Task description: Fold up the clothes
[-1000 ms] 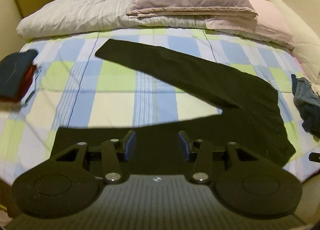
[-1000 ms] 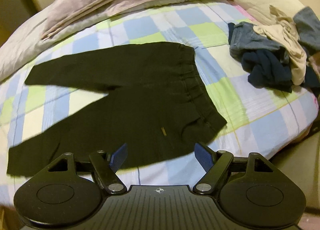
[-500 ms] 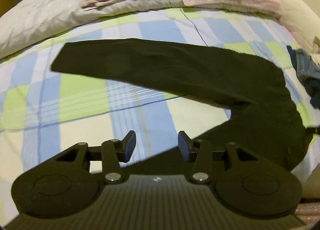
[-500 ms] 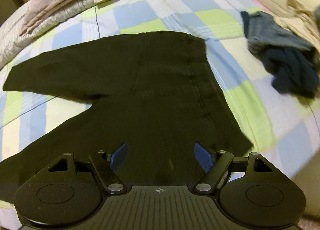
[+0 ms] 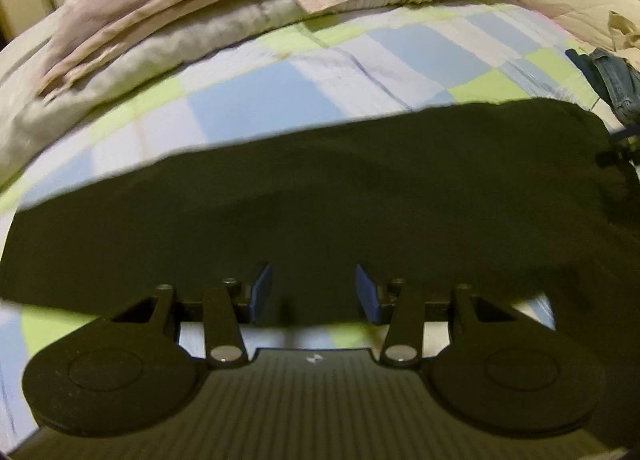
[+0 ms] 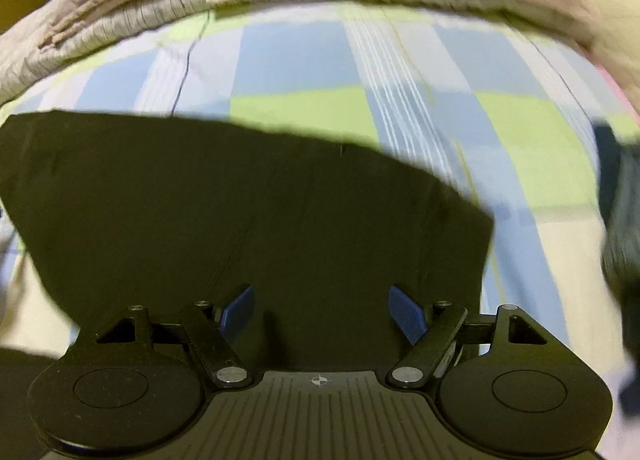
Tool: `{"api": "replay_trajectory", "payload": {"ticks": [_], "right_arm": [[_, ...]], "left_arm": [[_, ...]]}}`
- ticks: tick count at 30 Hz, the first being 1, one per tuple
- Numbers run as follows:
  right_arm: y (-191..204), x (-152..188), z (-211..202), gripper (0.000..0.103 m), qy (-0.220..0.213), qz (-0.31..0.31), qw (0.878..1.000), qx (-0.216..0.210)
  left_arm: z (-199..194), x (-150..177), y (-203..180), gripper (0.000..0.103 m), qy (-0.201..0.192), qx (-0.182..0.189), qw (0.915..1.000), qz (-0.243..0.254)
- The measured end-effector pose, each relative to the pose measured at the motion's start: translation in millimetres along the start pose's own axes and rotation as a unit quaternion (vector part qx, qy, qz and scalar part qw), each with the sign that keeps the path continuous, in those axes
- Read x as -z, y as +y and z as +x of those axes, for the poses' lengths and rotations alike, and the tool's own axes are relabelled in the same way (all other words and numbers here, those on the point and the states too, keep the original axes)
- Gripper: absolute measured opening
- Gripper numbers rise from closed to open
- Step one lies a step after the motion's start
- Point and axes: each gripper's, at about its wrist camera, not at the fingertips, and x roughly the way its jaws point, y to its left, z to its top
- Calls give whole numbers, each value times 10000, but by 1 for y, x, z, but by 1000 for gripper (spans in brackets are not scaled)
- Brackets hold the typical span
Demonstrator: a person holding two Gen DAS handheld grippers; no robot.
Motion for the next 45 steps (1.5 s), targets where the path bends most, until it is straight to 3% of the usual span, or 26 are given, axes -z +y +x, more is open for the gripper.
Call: {"api": "replay_trajectory", "payload": {"ticks": [8,12,17,21,23,26,27,28,29,30,31,33,38,42,45], "right_arm": [[-16,-73,39,77,-350,-1077,9928,-387],[-19,-91,60,77,-248,-1527,9861,-598],[-27,-101,83,77,174,-1951,9751,-1035],[-40,-106,94,77,459,-1891,9711,-1379],[-43,-107,100,77,564,-1801,9710,-1466],[-43,-106,104,76,673,-1662,9719,-1526],[-41,-105,104,62,669,-1644,9724,-1513],[-39,-103,101,61,644,-1658,9736,-1432],[-37,-102,98,52,618,-1673,9747,-1349],[-34,-101,95,41,592,-1688,9757,-1266],[-34,-99,88,32,496,-1723,9768,-1167],[-32,-93,69,22,221,-1794,9784,-1004],[-7,-60,-6,17,-659,-2112,9739,-510],[23,-10,-79,17,-1177,-2373,9642,-117],[54,51,-130,16,-1189,-2568,9591,105]], "left_arm": [[55,-55,37,42,-217,71,9969,756],[76,-70,57,42,-68,100,9921,1246],[93,-81,81,45,153,203,9840,1766],[109,-87,102,59,434,301,9770,2065],[119,-83,107,61,677,439,9722,2199],[121,-83,113,46,739,725,9715,2132],[119,-81,109,36,709,746,9680,2290],[117,-79,104,27,685,732,9637,2477],[115,-76,99,21,662,621,9589,2689],[112,-73,95,10,649,464,9537,2901],[107,-70,93,9,621,391,9512,2996],[91,-66,90,8,458,246,9542,2948],[12,-36,84,7,-257,-21,9721,2333],[-84,23,73,7,-687,31,9862,1509],[-146,90,53,7,-568,177,9958,702]]}}
